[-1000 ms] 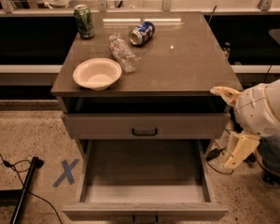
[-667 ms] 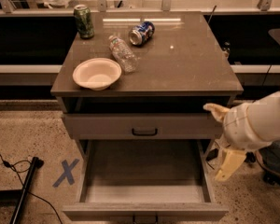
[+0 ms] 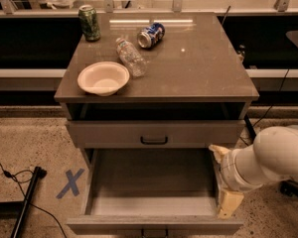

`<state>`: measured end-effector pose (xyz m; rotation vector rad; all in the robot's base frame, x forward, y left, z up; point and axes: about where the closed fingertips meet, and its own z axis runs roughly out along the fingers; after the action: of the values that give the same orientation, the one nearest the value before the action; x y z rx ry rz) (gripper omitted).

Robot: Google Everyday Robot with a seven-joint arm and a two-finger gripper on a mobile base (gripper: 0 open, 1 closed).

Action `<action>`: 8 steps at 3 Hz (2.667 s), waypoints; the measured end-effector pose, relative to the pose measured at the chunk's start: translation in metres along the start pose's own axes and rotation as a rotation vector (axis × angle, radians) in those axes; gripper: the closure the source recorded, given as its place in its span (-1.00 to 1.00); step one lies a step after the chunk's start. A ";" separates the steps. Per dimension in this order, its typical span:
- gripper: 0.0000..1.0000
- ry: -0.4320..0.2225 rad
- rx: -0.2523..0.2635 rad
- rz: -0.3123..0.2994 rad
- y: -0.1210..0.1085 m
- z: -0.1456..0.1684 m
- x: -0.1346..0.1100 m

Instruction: Close middle drawer

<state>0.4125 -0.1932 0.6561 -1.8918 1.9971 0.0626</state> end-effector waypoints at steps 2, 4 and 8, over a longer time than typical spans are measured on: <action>-1.00 0.053 0.007 0.002 0.004 0.019 0.004; -1.00 0.174 -0.054 -0.059 0.033 0.122 0.021; -0.88 -0.065 -0.068 0.101 0.057 0.207 0.064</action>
Offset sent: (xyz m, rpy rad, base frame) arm 0.0063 0.0087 -0.0656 -0.1543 -0.0104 -0.0741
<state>0.4074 -0.1889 0.4325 -1.8048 2.0696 0.2192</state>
